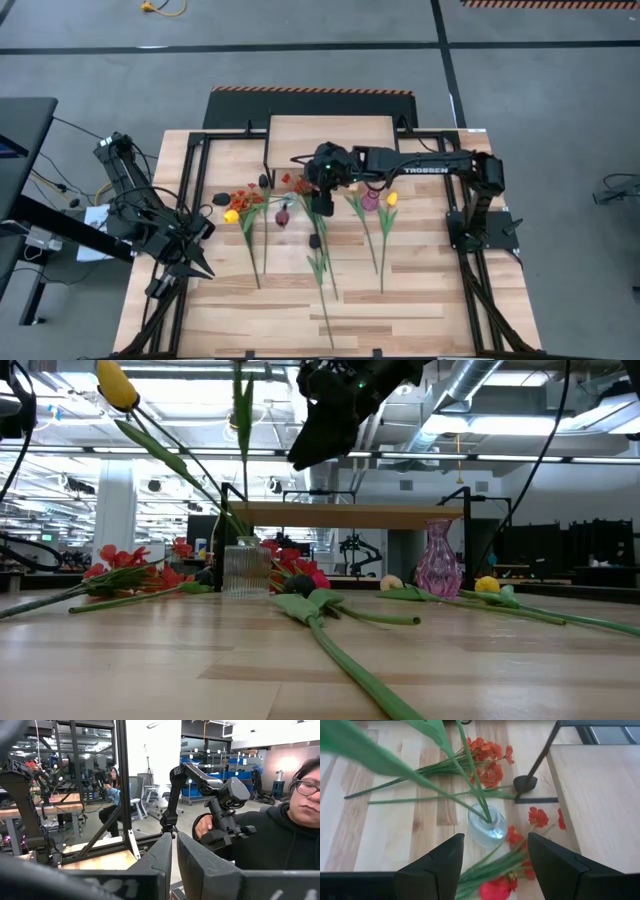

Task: Pick and place flowers into a vace then onto a shelf
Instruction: Put the right black flower into the transparent vase

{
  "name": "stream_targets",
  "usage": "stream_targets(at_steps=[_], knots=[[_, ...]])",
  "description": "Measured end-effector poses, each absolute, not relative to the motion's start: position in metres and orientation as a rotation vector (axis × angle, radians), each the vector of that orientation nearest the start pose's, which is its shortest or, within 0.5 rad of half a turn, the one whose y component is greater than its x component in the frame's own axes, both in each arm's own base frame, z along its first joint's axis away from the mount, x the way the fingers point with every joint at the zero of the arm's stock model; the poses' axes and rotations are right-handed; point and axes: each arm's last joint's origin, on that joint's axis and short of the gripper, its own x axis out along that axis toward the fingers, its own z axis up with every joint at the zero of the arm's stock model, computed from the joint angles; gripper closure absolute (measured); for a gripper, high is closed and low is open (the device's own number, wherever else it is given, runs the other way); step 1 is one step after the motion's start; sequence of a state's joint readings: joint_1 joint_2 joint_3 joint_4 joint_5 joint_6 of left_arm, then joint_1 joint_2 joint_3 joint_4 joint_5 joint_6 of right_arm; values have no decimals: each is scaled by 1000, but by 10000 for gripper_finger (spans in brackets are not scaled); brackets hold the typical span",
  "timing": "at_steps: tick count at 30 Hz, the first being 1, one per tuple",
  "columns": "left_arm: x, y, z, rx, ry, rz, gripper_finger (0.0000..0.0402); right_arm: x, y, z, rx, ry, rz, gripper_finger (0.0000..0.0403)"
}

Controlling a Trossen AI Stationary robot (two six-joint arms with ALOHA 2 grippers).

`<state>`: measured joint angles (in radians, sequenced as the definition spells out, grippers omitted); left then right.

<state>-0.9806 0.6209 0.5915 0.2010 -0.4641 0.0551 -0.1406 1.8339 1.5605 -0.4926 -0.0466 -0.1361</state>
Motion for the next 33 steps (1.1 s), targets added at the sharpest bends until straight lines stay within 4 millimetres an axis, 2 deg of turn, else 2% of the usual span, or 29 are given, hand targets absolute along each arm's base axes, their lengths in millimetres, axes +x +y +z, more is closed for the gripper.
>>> stream_targets(at_steps=[9,14,20,24,33], knots=[[91,-112,328,-79,-165,-513,386,384,-68,314,37,723,-117,207],[91,-112,330,-97,-173,-515,386,366,-63,323,86,794,-125,227],[91,-112,330,-104,-175,-515,386,357,-37,317,145,923,-95,242],[89,-111,331,-107,-178,-522,386,356,-12,302,190,975,-85,246],[84,-108,334,-141,-196,-621,386,346,35,275,222,1051,-259,257]])
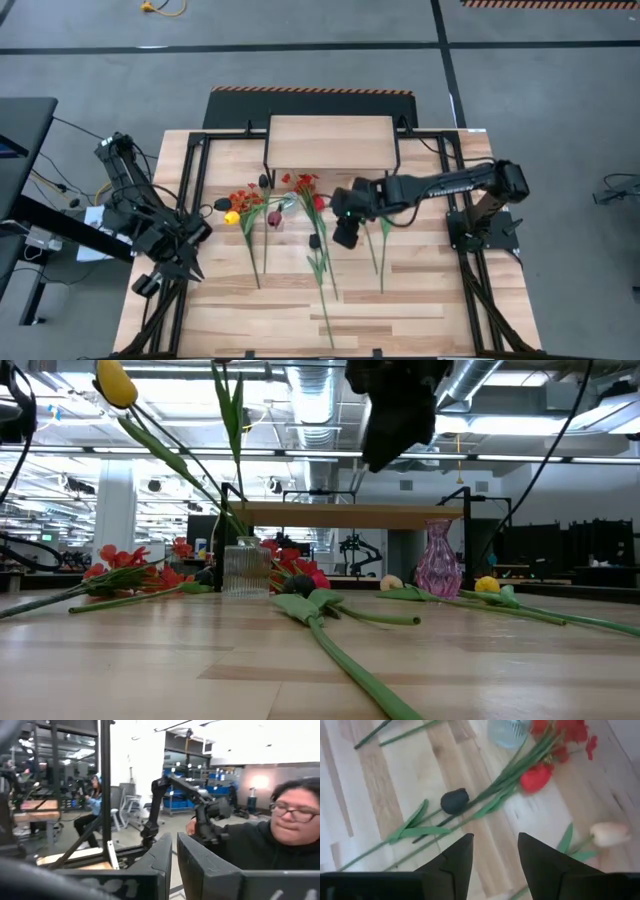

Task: Pick and place flowers into a vace then onto a shelf
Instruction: Put the right black flower into the transparent vase

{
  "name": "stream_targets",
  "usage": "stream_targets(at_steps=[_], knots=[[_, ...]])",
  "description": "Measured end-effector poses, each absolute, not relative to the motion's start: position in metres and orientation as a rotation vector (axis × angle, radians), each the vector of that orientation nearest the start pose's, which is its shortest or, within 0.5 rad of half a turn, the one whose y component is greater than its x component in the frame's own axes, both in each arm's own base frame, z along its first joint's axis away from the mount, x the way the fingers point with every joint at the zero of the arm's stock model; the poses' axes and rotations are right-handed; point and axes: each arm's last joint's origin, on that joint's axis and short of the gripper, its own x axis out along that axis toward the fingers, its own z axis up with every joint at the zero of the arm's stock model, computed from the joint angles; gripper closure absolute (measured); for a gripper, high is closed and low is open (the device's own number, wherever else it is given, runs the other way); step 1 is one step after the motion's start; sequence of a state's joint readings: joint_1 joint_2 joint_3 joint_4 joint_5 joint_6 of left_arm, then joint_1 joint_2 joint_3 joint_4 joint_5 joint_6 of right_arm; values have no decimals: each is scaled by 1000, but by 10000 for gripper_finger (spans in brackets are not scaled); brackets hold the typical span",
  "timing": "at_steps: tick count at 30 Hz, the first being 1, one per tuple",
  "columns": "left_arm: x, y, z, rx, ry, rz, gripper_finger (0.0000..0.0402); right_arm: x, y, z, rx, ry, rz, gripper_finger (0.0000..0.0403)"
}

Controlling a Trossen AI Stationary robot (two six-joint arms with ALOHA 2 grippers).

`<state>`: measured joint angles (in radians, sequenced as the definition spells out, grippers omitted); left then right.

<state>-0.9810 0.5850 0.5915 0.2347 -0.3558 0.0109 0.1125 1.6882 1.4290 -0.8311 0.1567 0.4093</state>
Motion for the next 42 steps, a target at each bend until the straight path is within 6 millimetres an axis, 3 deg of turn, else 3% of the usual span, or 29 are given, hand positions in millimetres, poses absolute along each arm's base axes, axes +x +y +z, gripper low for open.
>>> stream_targets(at_steps=[7,15,30,42], knots=[[79,-103,335,-142,-211,-687,386,353,70,255,315,944,-282,269],[77,-102,333,-136,-184,-712,386,383,99,220,444,835,-268,269],[77,-102,333,-236,-151,-723,386,403,102,159,606,883,-412,271],[77,-102,333,-265,-138,-754,386,405,110,152,651,878,-418,277]])
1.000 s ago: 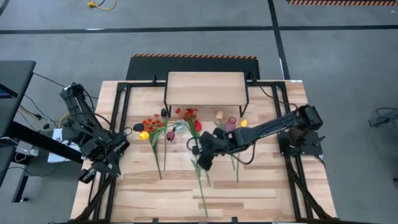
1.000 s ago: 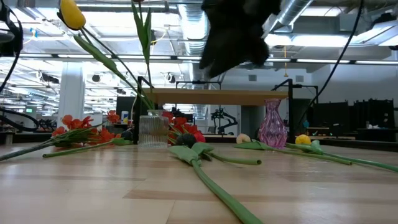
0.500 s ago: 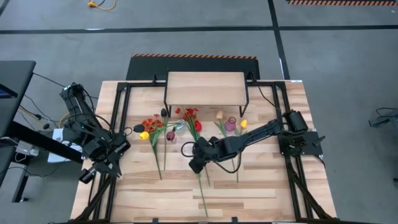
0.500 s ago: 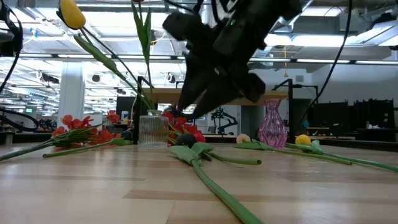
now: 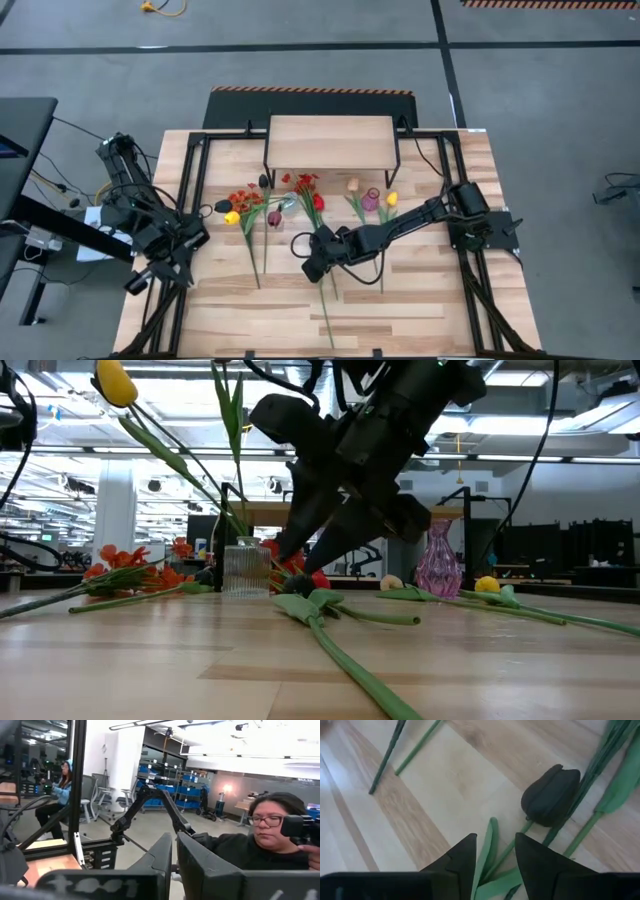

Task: Pick and place flowers into a vace then onto a shelf
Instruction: Put the right black flower into the transparent vase

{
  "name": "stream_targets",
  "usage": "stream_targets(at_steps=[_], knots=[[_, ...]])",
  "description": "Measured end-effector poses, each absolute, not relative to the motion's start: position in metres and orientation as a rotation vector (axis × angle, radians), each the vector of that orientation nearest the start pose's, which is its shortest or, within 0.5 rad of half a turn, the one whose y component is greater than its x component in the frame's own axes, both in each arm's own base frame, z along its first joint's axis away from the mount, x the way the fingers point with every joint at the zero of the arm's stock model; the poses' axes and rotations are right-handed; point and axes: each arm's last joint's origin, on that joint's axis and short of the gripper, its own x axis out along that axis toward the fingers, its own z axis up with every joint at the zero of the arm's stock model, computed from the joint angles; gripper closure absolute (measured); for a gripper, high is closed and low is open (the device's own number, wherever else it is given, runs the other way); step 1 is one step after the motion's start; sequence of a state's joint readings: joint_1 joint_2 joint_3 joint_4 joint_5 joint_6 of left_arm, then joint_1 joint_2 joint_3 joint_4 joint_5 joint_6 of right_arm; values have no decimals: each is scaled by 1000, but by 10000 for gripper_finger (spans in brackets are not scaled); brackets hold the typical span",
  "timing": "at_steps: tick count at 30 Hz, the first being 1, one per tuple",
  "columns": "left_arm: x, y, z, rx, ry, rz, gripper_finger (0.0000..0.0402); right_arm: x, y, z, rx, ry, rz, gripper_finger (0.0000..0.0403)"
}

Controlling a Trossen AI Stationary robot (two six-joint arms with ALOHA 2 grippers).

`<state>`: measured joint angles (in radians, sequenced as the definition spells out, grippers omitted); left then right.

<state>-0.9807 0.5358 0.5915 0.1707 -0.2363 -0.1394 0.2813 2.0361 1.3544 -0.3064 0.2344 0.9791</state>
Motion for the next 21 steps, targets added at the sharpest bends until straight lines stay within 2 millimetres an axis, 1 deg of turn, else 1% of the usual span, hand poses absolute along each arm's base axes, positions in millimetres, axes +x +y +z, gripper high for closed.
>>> stream_targets(at_steps=[6,12,14,16,18,21], knots=[[77,-102,333,-265,-138,-754,386,402,109,150,631,916,-426,282],[77,-102,333,-265,-138,-753,386,403,106,150,622,910,-433,282],[77,-102,333,-265,-138,-753,386,406,106,143,621,906,-437,282],[77,-102,333,-265,-138,-752,386,403,106,135,606,940,-454,282],[77,-102,334,-267,-140,-751,386,409,107,128,618,927,-441,282],[77,-102,334,-269,-144,-750,386,408,105,122,611,954,-455,282]])
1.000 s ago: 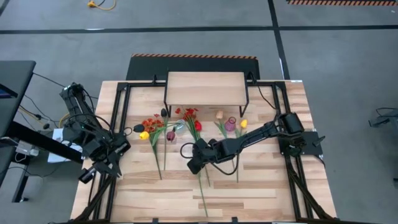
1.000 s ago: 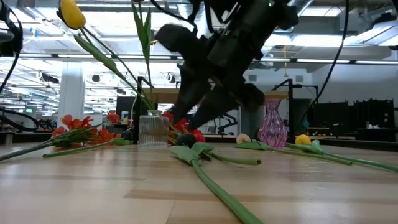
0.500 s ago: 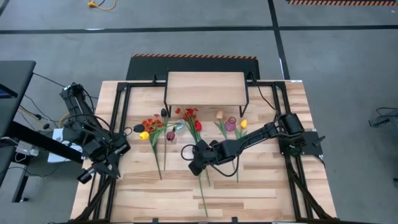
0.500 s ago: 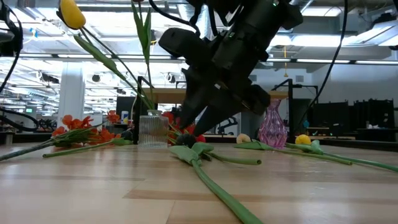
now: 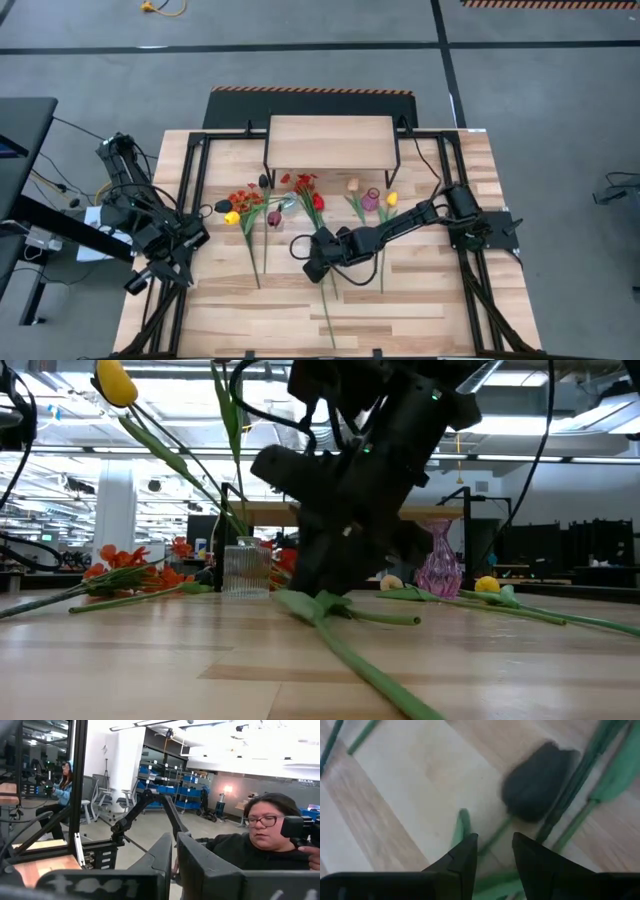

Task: Pick and place flowers into a vace then onto a shelf
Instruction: Put the right black flower into the transparent vase

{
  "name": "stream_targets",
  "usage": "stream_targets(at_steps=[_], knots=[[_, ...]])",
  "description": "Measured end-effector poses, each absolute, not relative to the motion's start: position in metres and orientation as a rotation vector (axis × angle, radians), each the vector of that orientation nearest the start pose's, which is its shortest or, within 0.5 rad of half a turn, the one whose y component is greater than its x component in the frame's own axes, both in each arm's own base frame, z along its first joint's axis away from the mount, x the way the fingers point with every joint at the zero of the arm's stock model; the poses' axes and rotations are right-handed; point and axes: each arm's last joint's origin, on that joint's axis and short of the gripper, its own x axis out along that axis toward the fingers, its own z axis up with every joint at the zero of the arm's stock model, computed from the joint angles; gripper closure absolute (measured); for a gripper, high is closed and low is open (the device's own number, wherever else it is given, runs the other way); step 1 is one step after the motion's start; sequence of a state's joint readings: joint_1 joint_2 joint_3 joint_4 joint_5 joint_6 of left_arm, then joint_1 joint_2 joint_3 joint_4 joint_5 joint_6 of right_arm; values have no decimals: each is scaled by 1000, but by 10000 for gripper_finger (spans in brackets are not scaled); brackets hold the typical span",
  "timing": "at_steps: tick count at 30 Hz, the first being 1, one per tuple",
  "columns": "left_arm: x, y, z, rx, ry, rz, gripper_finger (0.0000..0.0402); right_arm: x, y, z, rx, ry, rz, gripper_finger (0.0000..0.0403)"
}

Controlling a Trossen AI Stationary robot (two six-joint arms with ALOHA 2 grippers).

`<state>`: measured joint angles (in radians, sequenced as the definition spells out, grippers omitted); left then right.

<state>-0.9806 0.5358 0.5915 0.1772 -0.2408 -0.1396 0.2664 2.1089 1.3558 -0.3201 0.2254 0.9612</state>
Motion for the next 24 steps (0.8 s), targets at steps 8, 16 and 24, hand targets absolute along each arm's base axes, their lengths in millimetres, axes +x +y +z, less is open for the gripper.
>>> stream_targets(at_steps=[8,16,24], knots=[[77,-102,335,-278,-148,-750,386,410,103,116,604,964,-481,283],[77,-102,335,-300,-139,-751,386,408,103,119,581,972,-464,350],[77,-102,335,-316,-132,-753,386,415,111,151,504,942,-356,394]])
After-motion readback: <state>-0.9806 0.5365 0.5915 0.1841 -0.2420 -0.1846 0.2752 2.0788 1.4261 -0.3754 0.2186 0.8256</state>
